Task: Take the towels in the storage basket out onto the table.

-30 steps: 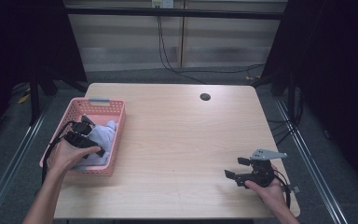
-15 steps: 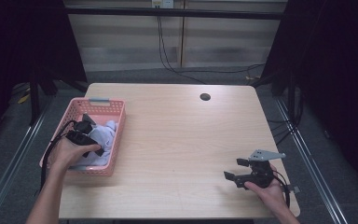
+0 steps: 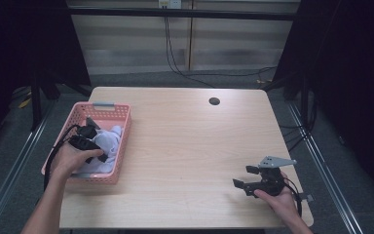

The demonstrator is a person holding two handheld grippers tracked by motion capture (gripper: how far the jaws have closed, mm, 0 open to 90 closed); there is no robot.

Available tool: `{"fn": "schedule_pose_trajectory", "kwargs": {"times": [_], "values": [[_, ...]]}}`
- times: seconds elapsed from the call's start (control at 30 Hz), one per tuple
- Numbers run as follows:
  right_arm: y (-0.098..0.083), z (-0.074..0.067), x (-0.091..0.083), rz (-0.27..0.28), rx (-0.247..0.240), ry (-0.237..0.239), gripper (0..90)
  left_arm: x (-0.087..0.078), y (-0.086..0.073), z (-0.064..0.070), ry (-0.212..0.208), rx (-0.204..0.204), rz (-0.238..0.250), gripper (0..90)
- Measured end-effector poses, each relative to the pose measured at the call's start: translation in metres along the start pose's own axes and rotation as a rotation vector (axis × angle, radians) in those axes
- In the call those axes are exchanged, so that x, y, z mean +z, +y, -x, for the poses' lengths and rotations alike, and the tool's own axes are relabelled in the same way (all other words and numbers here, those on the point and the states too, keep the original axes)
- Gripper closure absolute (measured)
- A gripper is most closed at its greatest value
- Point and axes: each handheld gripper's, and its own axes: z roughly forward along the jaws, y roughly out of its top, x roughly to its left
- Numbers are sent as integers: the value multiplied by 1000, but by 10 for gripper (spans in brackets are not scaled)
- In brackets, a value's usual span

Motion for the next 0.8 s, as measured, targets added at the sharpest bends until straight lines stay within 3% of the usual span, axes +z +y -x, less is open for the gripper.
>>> {"fn": "schedule_pose_trajectory", "kwargs": {"times": [0.17, 0.33, 0.57, 0.8], "values": [[1, 1, -1, 6, -6, 1, 197, -2, -5, -1, -11, -7, 40, 482], [1, 2, -2, 17, 17, 8, 196, -9, -8, -3, -19, -8, 77, 487], [-2, 4, -5, 14, 30, -11, 197, -32, -21, -2, -53, -29, 175, 483], [-2, 4, -6, 14, 26, -11, 197, -42, -27, -10, -72, -47, 226, 474]]}}
